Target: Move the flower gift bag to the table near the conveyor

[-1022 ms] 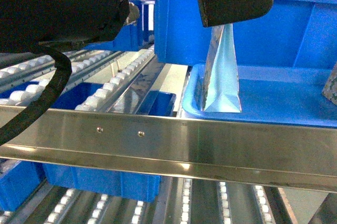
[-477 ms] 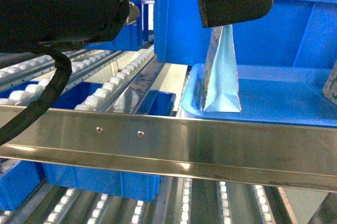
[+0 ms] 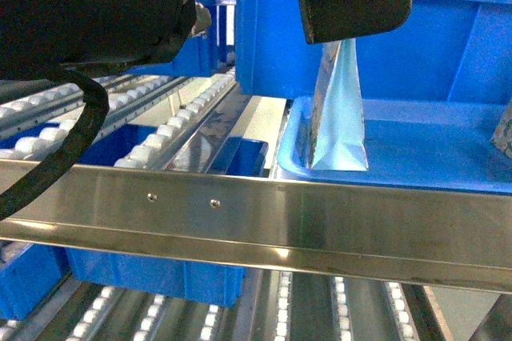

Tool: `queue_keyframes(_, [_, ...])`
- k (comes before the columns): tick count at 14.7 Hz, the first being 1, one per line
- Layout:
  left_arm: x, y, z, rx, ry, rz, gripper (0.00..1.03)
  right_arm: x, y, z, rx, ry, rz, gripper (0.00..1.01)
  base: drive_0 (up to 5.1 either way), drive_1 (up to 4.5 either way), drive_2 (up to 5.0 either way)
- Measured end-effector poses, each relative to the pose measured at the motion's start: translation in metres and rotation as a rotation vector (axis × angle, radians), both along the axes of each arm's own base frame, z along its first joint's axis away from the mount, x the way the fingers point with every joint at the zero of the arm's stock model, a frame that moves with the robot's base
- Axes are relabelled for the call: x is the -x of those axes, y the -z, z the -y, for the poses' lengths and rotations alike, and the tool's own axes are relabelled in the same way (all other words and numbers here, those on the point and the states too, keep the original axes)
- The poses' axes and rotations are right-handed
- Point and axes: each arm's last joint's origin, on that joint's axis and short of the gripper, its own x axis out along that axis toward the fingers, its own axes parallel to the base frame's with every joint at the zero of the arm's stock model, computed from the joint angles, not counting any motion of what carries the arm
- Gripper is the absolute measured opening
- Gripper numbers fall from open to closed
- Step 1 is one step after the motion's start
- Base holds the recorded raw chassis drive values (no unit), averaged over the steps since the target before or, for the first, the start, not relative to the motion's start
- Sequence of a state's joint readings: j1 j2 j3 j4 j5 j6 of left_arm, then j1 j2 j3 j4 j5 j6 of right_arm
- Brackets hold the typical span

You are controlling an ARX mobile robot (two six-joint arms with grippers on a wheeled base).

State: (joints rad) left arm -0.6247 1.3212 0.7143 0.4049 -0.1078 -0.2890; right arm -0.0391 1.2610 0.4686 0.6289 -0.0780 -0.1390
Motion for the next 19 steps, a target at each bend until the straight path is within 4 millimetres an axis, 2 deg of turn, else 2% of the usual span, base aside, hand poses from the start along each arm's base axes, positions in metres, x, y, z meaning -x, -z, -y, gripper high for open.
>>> queue_keyframes(3, [0.000,0.000,0.000,0.000,0.001,0.002,0.98,-0.012,-0.014,-0.004,0.023,-0.014,0.057,0.98,0.0,0.00,0.0])
queue_keyframes(5, [0.000,0.000,0.000,0.000,0.001,0.001,0.98,-0.017,-0.009,-0.004,0.041,-0.014,0.035,0.98,0.0,0.00,0.0])
queue_keyframes(10, [0.000,0.000,0.000,0.000,0.000,0.001,0.98,-0.033,-0.014,0.007,0.078,-0.003,0.034,0.98,0.0,0.00,0.0])
queue_keyframes(16, [0.000,0.000,0.000,0.000,0.001,0.001,0.98,-0.047,-0.009,-0.003,0.093,0.002,-0.027,0.98,0.0,0.00,0.0])
queue_keyframes(19, [0.000,0.000,0.000,0.000,0.001,0.001,0.98,-0.056,0.004,0.005,0.045,0.062,-0.071,0.98,0.0,0.00,0.0])
